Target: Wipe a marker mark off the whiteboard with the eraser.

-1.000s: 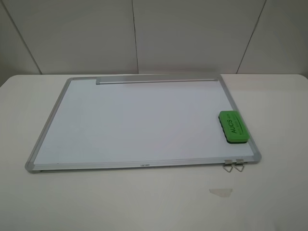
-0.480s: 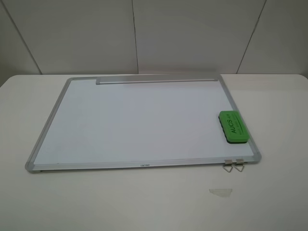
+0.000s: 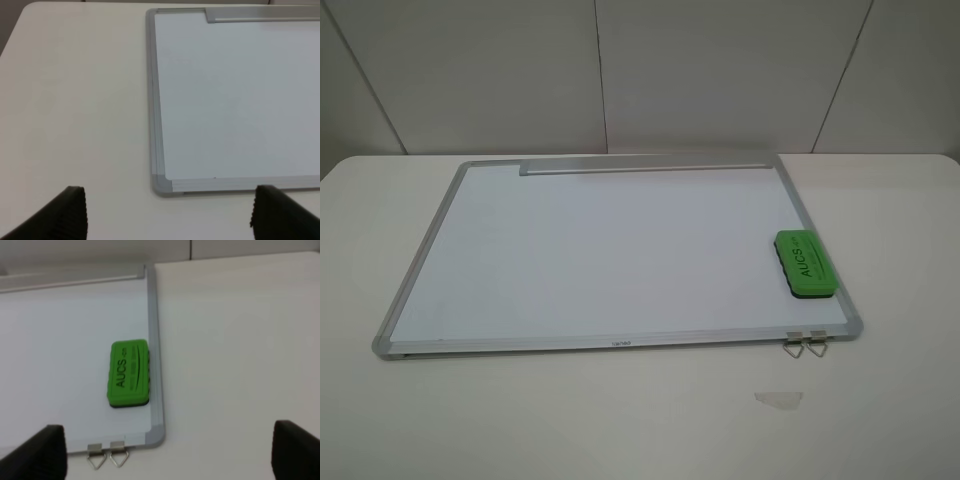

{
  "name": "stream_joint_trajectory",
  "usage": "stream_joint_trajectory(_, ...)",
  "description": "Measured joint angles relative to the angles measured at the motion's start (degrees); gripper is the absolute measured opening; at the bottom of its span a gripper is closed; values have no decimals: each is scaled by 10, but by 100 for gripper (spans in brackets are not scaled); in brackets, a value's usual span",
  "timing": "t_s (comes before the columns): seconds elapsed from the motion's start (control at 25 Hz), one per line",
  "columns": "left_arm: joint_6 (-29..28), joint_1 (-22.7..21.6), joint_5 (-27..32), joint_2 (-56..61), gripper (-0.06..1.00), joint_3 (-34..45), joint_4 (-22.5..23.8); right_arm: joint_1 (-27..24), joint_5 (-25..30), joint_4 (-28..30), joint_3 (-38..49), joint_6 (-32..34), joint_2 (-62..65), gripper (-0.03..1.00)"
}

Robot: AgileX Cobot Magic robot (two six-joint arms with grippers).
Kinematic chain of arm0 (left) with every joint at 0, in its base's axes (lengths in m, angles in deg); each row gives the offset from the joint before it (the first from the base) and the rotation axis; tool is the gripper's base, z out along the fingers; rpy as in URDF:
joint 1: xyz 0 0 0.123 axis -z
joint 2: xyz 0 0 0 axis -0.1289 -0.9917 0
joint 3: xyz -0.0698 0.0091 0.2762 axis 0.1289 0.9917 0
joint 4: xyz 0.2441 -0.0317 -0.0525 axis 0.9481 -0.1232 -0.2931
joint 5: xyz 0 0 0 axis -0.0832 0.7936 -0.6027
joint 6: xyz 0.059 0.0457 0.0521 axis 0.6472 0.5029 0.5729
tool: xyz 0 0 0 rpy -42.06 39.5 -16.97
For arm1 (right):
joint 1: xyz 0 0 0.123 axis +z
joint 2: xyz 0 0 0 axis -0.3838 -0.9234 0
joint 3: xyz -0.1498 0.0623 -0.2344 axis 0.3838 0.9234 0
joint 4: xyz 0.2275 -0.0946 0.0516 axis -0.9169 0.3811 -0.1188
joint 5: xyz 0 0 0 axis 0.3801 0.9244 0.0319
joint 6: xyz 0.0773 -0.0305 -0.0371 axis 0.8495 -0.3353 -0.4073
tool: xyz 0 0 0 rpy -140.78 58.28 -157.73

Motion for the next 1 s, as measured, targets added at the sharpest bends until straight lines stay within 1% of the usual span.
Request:
stream_joint_trajectory(0.16, 0, 0, 0, 0, 69, 0, 0, -10, 1, 0, 0, 0, 44, 82)
stream_joint_trajectory(1.0, 0, 0, 0, 0, 69, 0, 0, -10, 1, 0, 0, 1, 45, 82)
